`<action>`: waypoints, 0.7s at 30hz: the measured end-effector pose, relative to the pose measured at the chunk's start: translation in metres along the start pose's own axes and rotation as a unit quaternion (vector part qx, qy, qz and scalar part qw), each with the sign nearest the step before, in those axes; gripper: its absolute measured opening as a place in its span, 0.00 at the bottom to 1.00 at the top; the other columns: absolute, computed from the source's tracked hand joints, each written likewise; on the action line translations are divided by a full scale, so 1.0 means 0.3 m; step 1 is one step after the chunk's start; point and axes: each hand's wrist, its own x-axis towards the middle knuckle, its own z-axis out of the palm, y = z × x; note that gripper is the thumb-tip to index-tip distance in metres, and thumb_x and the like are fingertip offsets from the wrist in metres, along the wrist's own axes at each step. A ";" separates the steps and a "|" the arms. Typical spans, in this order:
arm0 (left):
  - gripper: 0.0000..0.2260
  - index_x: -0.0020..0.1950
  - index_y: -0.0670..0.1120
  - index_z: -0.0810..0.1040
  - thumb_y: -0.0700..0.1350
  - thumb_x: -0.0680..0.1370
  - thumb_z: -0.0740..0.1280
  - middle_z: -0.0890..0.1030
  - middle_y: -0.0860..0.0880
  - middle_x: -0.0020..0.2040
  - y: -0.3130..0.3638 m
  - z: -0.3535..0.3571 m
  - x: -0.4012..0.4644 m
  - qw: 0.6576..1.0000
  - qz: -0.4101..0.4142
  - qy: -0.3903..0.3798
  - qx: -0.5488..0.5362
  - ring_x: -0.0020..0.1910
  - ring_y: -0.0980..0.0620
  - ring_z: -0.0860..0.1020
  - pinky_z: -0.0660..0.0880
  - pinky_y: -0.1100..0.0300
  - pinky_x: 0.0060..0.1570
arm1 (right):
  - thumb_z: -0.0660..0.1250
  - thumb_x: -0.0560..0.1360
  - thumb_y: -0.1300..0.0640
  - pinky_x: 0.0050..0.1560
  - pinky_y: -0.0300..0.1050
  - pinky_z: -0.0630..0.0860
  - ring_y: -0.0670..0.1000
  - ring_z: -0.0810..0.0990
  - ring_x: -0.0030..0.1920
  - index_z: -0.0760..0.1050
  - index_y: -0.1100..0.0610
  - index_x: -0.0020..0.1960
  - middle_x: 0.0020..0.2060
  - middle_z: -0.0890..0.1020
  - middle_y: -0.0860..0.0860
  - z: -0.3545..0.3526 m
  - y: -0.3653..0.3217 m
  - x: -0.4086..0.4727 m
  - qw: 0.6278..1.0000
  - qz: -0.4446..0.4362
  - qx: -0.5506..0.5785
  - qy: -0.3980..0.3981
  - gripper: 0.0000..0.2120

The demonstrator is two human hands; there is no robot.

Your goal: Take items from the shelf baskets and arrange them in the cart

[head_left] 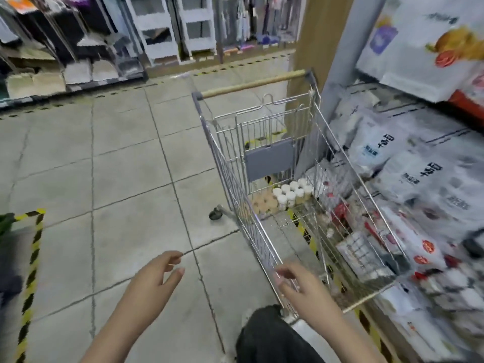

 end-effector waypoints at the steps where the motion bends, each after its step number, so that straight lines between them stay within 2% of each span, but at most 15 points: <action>1: 0.09 0.58 0.56 0.73 0.46 0.79 0.64 0.79 0.57 0.54 0.031 0.001 0.074 1.000 0.021 -0.016 0.005 0.55 0.57 0.77 0.72 0.58 0.54 | 0.65 0.78 0.55 0.48 0.23 0.67 0.31 0.73 0.53 0.73 0.42 0.56 0.50 0.77 0.34 -0.014 0.008 0.027 1.000 0.018 0.007 0.019 0.10; 3: 0.10 0.61 0.54 0.73 0.47 0.79 0.64 0.78 0.58 0.55 0.105 0.016 0.219 0.996 0.065 -0.049 0.023 0.56 0.59 0.76 0.71 0.60 0.55 | 0.65 0.78 0.55 0.50 0.27 0.69 0.32 0.75 0.53 0.73 0.41 0.54 0.49 0.77 0.34 -0.050 0.025 0.096 0.997 0.048 0.013 0.051 0.10; 6: 0.14 0.66 0.53 0.71 0.50 0.80 0.62 0.76 0.59 0.59 0.225 0.045 0.405 0.985 0.127 -0.098 0.058 0.58 0.61 0.74 0.71 0.62 0.58 | 0.65 0.78 0.56 0.55 0.34 0.73 0.36 0.76 0.53 0.75 0.45 0.56 0.50 0.79 0.37 -0.101 0.041 0.215 0.991 0.088 0.025 0.093 0.10; 9: 0.16 0.68 0.56 0.69 0.52 0.80 0.60 0.73 0.62 0.62 0.321 0.057 0.548 0.969 0.179 -0.142 0.089 0.61 0.64 0.71 0.68 0.67 0.59 | 0.66 0.77 0.56 0.47 0.24 0.68 0.32 0.74 0.49 0.75 0.45 0.55 0.48 0.78 0.36 -0.132 0.034 0.333 0.986 0.112 0.025 0.125 0.09; 11: 0.15 0.67 0.58 0.68 0.54 0.80 0.60 0.72 0.64 0.61 0.363 0.055 0.634 0.962 0.202 -0.154 0.100 0.59 0.67 0.70 0.65 0.71 0.54 | 0.65 0.77 0.56 0.46 0.24 0.67 0.34 0.76 0.50 0.75 0.45 0.56 0.48 0.77 0.36 -0.145 0.011 0.418 0.984 0.118 0.023 0.128 0.10; 15: 0.14 0.66 0.57 0.70 0.52 0.81 0.60 0.73 0.62 0.59 0.391 0.041 0.814 0.952 0.220 -0.181 0.115 0.57 0.65 0.71 0.64 0.73 0.50 | 0.64 0.78 0.55 0.54 0.31 0.70 0.39 0.76 0.54 0.76 0.49 0.61 0.53 0.78 0.40 -0.159 -0.024 0.589 0.983 0.131 0.037 0.124 0.12; 18: 0.10 0.60 0.62 0.70 0.50 0.80 0.61 0.73 0.64 0.56 0.397 0.030 0.957 0.943 0.225 -0.214 0.118 0.55 0.65 0.71 0.64 0.77 0.47 | 0.64 0.78 0.55 0.49 0.24 0.66 0.38 0.74 0.53 0.75 0.49 0.61 0.52 0.76 0.39 -0.145 -0.021 0.682 0.982 0.141 0.048 0.121 0.12; 20: 0.09 0.56 0.63 0.70 0.49 0.80 0.62 0.74 0.64 0.55 0.415 0.035 1.065 0.935 0.226 -0.244 0.123 0.55 0.63 0.73 0.65 0.75 0.47 | 0.64 0.78 0.55 0.49 0.26 0.67 0.38 0.74 0.52 0.75 0.49 0.59 0.50 0.75 0.39 -0.141 -0.008 0.732 0.976 0.165 0.065 0.124 0.11; 21: 0.08 0.57 0.61 0.71 0.48 0.80 0.62 0.76 0.62 0.55 0.425 0.046 1.123 0.930 0.230 -0.255 0.132 0.55 0.62 0.73 0.67 0.72 0.49 | 0.64 0.77 0.55 0.51 0.30 0.69 0.39 0.75 0.52 0.75 0.49 0.58 0.49 0.75 0.38 -0.139 0.003 0.752 0.973 0.178 0.074 0.130 0.09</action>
